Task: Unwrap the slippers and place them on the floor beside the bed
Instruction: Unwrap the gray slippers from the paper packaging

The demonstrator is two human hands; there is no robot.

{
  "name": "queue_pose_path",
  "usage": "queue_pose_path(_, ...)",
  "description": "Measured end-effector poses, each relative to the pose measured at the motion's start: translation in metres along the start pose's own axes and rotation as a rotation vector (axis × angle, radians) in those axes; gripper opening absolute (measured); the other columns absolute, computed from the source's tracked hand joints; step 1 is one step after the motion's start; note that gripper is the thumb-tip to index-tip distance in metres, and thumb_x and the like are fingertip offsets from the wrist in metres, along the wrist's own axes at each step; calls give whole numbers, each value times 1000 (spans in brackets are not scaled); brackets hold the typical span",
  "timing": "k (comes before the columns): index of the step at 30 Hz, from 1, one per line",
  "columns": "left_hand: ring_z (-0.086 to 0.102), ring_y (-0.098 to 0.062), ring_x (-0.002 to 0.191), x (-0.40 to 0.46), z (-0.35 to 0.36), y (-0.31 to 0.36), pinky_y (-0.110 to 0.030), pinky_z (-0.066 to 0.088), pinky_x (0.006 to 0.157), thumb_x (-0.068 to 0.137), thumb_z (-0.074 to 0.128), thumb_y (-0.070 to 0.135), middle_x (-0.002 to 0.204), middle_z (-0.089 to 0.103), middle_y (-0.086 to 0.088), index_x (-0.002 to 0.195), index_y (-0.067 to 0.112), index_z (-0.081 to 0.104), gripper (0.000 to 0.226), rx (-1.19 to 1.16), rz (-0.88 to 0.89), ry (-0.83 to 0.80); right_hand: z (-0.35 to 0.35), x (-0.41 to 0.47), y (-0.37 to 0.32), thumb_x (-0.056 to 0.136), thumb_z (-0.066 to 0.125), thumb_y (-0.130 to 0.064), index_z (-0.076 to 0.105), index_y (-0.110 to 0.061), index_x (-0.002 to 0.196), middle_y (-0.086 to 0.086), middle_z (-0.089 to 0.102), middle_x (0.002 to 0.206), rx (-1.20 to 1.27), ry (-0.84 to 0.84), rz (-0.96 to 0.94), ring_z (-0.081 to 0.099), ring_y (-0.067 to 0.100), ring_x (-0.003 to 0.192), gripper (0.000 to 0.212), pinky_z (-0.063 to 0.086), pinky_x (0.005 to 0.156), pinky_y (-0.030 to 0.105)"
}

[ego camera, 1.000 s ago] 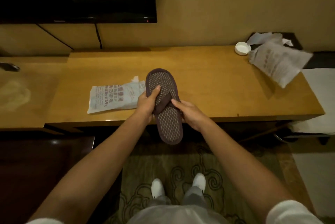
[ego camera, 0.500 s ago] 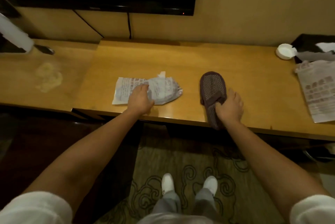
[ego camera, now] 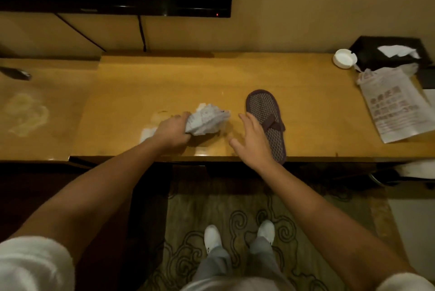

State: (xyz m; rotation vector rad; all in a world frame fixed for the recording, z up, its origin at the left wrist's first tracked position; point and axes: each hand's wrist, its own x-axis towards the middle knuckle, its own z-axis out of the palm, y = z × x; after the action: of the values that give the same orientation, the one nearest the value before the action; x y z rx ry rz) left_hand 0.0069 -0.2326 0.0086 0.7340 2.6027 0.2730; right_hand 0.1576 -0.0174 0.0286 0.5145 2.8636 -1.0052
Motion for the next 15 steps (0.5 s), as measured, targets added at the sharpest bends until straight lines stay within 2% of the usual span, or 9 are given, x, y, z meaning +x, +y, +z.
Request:
queue_pose_path(2,71,-15,102,-32,-15,7,-29,54,80,72,59,32,109,76,7,117,24,68,46,-457,105,-15,-19,2,-17,86,62,-66,29,-29,156,0,27,165,180,-1,-62,31,21,149,86,35,117,42)
queue_pose_path(3,71,-2,93,-47,-21,13,-22,54,74,69,60,28,97,77,18,102,30,72,35,-648,131,-25,-30,4,-27,83,65,-67,34,-30,154,-2,36,160,262,-16,-106,39,18,145,86,38,115,41)
queue_pose_path(4,70,3,85,-63,-29,19,-19,53,70,65,62,23,89,77,20,92,30,73,31,-801,123,-39,-43,4,-40,81,69,-65,41,-30,150,-4,49,152,345,-47,-145,49,14,137,83,44,112,41)
queue_pose_path(5,70,-2,82,-77,-35,24,-22,54,69,60,63,18,88,76,14,90,24,73,32,-919,100,-44,-56,2,-55,80,73,-61,50,-29,144,-7,61,141,423,-81,-180,59,11,128,75,51,106,42)
queue_pose_path(8,71,-29,98,-109,-44,40,-40,55,78,62,66,9,106,73,-14,115,6,67,53,-1228,86,16,-85,-6,-99,80,76,-57,68,-27,120,-12,76,111,430,-51,-282,71,3,102,50,60,87,42)
queue_pose_path(9,71,-32,105,-118,-46,46,-43,57,81,69,70,11,115,73,-15,123,9,65,54,-1320,89,74,-92,-10,-111,80,73,-61,69,-28,115,-13,76,104,373,6,-304,71,2,96,48,60,82,40)
queue_pose_path(11,71,-25,112,-137,-49,62,-34,60,82,80,79,27,123,73,-4,130,23,62,53,-1380,130,226,-107,-21,-128,82,64,-68,66,-28,113,-13,75,98,259,108,-316,70,4,89,50,59,75,39)
queue_pose_path(13,71,-18,113,-151,-49,76,-26,59,81,88,78,35,125,72,2,133,27,59,50,-1356,197,319,-126,-28,-134,85,51,-75,59,-28,121,-11,73,105,102,187,-299,70,14,94,60,58,75,41)
queue_pose_path(15,72,-14,109,-157,-46,87,-22,59,78,92,74,32,122,73,6,133,24,59,45,-1337,208,346,-147,-29,-135,84,47,-79,52,-28,132,-3,66,126,-203,304,-307,64,23,111,69,54,83,42)
